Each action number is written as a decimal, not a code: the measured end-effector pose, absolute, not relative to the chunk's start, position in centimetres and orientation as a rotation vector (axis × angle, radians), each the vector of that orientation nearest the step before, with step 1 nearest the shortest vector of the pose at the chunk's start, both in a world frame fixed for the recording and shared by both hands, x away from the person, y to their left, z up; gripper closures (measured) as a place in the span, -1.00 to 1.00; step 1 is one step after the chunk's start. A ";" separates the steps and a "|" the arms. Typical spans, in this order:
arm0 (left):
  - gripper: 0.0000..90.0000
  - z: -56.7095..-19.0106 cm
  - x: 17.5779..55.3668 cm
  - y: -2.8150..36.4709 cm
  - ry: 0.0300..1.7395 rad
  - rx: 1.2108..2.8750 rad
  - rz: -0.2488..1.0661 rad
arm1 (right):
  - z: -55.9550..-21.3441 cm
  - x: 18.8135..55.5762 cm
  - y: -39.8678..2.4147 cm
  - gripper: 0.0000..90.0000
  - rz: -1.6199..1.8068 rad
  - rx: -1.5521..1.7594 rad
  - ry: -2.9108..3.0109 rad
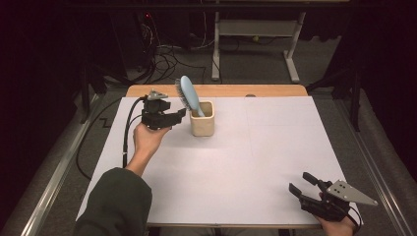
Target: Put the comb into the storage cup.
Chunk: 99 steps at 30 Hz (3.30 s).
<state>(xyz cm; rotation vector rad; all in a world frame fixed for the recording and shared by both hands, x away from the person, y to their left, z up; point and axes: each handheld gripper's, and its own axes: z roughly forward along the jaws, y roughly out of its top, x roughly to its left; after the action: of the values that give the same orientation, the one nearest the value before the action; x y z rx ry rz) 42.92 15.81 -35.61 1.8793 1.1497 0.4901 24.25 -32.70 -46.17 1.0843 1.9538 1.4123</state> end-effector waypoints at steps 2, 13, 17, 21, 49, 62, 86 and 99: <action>-0.22 -35.6 42.7 15.9 1.145 1.881 0.495 | -46.2 24.2 -32.7 -0.26 1.412 1.083 1.954; -0.22 -35.6 41.8 16.2 1.112 1.873 0.509 | -46.2 24.3 -32.7 -0.25 1.413 1.083 1.950; -0.22 -35.7 41.5 16.5 1.106 1.869 0.516 | -46.1 24.3 -32.7 -0.25 1.408 1.080 1.948; -0.22 -36.0 41.2 16.8 1.108 1.868 0.517 | -46.1 24.3 -32.7 -0.25 1.405 1.076 1.952; -0.22 -36.0 39.1 18.2 1.098 1.839 0.512 | -46.2 24.2 -32.7 -0.26 1.406 1.080 1.950; -0.22 -36.1 38.0 19.3 1.100 1.822 0.508 | -46.2 24.2 -32.7 -0.25 1.405 1.083 1.949; -0.25 -36.5 36.5 20.6 1.093 1.833 0.483 | -46.2 24.3 -32.7 -0.25 1.412 1.087 1.948; -0.26 -37.5 34.9 21.0 1.077 1.852 0.475 | -46.2 24.4 -32.7 -0.25 1.410 1.097 1.954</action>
<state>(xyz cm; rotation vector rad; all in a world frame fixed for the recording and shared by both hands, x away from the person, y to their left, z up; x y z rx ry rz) 34.87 21.03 -37.47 1.8519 1.0772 0.4752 24.37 -32.72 -46.24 1.0965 1.9543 1.4101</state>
